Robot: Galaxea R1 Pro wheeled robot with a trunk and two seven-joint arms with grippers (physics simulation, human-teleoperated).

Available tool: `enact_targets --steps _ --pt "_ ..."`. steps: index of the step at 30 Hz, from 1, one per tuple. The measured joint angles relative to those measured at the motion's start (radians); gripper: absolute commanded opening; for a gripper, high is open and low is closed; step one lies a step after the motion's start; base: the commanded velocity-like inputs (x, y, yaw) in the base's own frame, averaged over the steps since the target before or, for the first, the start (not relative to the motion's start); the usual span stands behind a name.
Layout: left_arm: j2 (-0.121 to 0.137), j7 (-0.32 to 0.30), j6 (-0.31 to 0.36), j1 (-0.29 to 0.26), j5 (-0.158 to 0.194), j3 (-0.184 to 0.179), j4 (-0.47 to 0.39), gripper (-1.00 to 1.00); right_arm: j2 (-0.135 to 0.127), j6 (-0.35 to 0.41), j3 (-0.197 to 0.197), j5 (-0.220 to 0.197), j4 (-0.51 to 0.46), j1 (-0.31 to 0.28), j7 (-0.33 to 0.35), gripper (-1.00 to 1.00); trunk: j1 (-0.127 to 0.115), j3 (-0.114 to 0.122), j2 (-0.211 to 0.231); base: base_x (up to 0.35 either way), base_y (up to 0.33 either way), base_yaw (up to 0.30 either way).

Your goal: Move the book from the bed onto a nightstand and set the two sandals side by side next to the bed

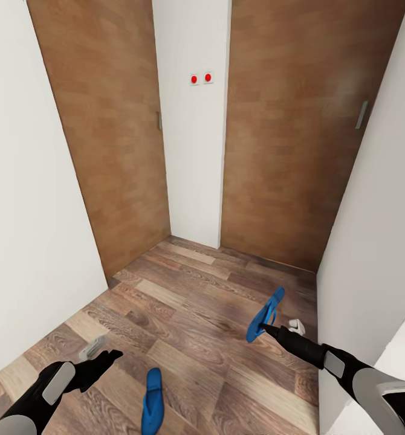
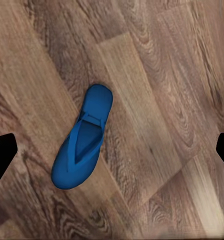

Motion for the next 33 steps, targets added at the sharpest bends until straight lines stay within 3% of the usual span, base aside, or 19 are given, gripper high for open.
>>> enact_targets --steps 19,24,28,33 --pt "0.001 0.014 0.008 -0.004 -0.001 -0.004 -0.004 1.0 0.0 0.0 -0.003 0.0 0.0 0.0 0.0 -1.0 0.0 -0.001 0.0 0.0 0.0 -0.047" --pt "0.003 0.023 0.018 -0.063 -0.007 -0.006 0.002 1.0 0.0 0.001 -0.002 0.0 0.0 0.0 0.0 -1.0 0.0 -0.001 0.0 0.0 0.0 0.0" --pt "-0.002 0.077 0.046 -0.116 -0.013 -0.008 0.009 1.0 -0.001 0.001 -0.001 0.0 0.0 0.0 0.001 -1.0 0.0 -0.001 0.0 0.0 0.0 0.0" --pt "-0.035 0.168 0.125 -0.18 -0.017 -0.02 0.011 1.0 -0.003 0.002 -0.001 -0.001 0.0 0.0 0.005 -1.0 0.0 -0.001 0.0 0.0 0.0 0.0"
